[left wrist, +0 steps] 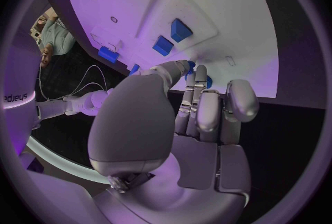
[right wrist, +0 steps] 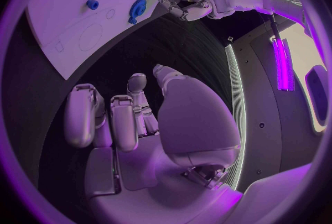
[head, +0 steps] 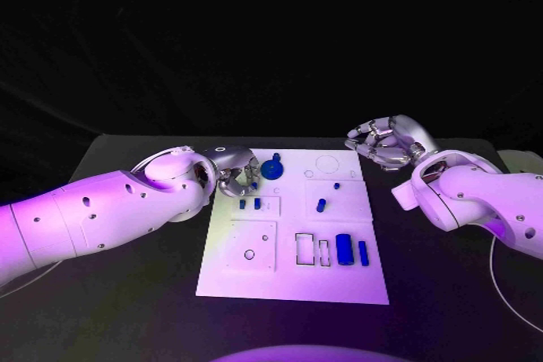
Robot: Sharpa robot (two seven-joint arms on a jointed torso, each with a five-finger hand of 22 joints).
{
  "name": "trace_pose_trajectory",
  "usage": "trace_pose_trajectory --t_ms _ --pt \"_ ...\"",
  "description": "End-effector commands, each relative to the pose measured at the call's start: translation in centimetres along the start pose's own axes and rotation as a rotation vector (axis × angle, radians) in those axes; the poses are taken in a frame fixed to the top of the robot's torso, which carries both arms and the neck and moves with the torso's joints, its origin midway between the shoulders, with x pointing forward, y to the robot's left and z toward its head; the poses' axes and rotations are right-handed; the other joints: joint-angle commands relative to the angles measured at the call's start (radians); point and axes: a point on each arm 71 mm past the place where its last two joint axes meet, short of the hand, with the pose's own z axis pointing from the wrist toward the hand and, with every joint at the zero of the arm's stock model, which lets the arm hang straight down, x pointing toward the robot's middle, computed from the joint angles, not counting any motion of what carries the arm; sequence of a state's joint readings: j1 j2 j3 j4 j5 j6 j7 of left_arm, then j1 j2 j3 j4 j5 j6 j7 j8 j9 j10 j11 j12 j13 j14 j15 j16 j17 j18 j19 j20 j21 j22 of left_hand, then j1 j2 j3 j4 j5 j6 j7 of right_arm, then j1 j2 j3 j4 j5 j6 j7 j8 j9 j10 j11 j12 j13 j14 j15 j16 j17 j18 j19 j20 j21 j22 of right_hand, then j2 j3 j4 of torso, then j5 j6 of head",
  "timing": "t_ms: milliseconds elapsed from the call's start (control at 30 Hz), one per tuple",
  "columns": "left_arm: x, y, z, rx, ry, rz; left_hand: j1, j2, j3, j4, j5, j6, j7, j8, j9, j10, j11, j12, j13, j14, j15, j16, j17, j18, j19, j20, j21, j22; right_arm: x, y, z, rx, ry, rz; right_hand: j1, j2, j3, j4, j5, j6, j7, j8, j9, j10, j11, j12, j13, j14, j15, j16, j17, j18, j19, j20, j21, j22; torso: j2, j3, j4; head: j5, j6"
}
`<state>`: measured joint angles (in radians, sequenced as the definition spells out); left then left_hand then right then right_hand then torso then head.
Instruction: Assemble the parts on the task board
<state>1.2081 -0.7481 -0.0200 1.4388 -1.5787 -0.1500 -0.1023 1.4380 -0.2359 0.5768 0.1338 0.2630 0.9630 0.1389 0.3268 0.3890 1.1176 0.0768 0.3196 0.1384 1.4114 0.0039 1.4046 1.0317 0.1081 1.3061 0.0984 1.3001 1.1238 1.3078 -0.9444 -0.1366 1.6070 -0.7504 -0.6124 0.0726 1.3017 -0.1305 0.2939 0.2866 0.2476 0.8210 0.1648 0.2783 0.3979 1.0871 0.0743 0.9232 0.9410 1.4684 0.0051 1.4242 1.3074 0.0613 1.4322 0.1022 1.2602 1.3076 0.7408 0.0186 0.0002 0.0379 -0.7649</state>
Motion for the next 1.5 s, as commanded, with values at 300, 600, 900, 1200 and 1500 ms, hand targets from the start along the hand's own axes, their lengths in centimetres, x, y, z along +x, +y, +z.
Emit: trace_pose_trajectory --t_ms 300,600,900,1200,1500 --pt "0.18 0.01 0.11 -0.015 0.026 0.030 -0.004 0.001 -0.001 -0.006 -0.005 0.012 0.001 -0.007 0.001 0.012 -0.002 -0.009 -0.001 0.001 -0.001 -0.003 -0.006 -0.007 0.008 -0.002 0.004 0.005 0.12 0.08 -0.03 -0.011 0.014 -0.001 -0.006 -0.005 0.005 0.001 0.005 -0.001 -0.003 0.003 -0.001 0.005 0.001 0.003 0.000 0.036 -0.007 -0.005 0.021 0.011 -0.005 -0.001 -0.006 0.056 0.000 -0.0001 0.0003 -0.001 0.000" --pt "0.11 -0.08 0.15 -0.008 0.015 0.029 -0.003 0.002 0.000 -0.008 -0.005 0.016 0.001 -0.006 0.001 0.017 -0.003 -0.011 0.000 0.001 -0.002 -0.003 -0.007 -0.008 0.011 -0.003 0.007 0.009 0.09 0.06 -0.04 -0.011 0.013 -0.001 -0.006 -0.005 0.005 0.001 0.005 -0.001 -0.003 0.003 -0.001 0.005 0.001 0.003 0.000 0.036 -0.007 -0.005 0.021 0.011 -0.005 -0.001 -0.006 0.056 0.000 -0.0004 0.0007 0.000 0.001" --pt "0.38 -0.40 0.45 0.009 0.027 0.011 -0.007 -0.001 -0.003 -0.008 -0.007 0.014 0.002 -0.011 0.000 0.017 -0.002 -0.018 -0.001 0.004 -0.002 -0.001 -0.001 -0.007 0.009 -0.003 0.004 0.005 0.11 0.06 -0.03 -0.011 0.014 -0.001 -0.006 -0.005 0.005 0.001 0.005 -0.001 -0.003 0.003 -0.001 0.005 0.001 0.003 0.000 0.036 -0.007 -0.005 0.021 0.011 -0.005 -0.001 -0.006 0.056 0.000 -0.0007 -0.0002 -0.001 0.000" --pt "0.91 -0.24 0.46 0.004 0.053 -0.006 -0.010 -0.009 0.005 -0.011 -0.005 -0.024 0.019 -0.051 -0.016 -0.003 0.015 -0.061 -0.011 -0.006 0.011 -0.007 -0.022 -0.004 -0.003 0.005 -0.010 -0.013 0.04 0.04 -0.10 -0.012 0.012 -0.001 -0.011 -0.006 0.008 0.001 0.005 -0.002 -0.004 0.007 -0.002 0.007 -0.001 -0.002 -0.011 0.036 -0.009 -0.008 0.020 0.011 -0.004 -0.002 -0.011 0.053 0.000 0.0001 0.0003 -0.003 -0.003" --pt "1.00 -0.20 0.36 0.003 0.047 -0.009 -0.009 -0.007 0.006 -0.011 -0.006 -0.021 0.019 -0.051 -0.016 -0.001 0.015 -0.062 -0.010 -0.008 0.011 -0.009 -0.028 -0.004 -0.003 0.006 -0.009 -0.012 0.00 0.02 -0.11 -0.011 0.010 -0.001 -0.011 -0.006 0.008 0.001 0.005 -0.002 -0.004 0.007 -0.002 0.007 -0.001 -0.002 -0.011 0.036 -0.009 -0.008 0.020 0.011 -0.004 -0.002 -0.011 0.053 0.000 -0.0002 0.0001 -0.003 -0.003"
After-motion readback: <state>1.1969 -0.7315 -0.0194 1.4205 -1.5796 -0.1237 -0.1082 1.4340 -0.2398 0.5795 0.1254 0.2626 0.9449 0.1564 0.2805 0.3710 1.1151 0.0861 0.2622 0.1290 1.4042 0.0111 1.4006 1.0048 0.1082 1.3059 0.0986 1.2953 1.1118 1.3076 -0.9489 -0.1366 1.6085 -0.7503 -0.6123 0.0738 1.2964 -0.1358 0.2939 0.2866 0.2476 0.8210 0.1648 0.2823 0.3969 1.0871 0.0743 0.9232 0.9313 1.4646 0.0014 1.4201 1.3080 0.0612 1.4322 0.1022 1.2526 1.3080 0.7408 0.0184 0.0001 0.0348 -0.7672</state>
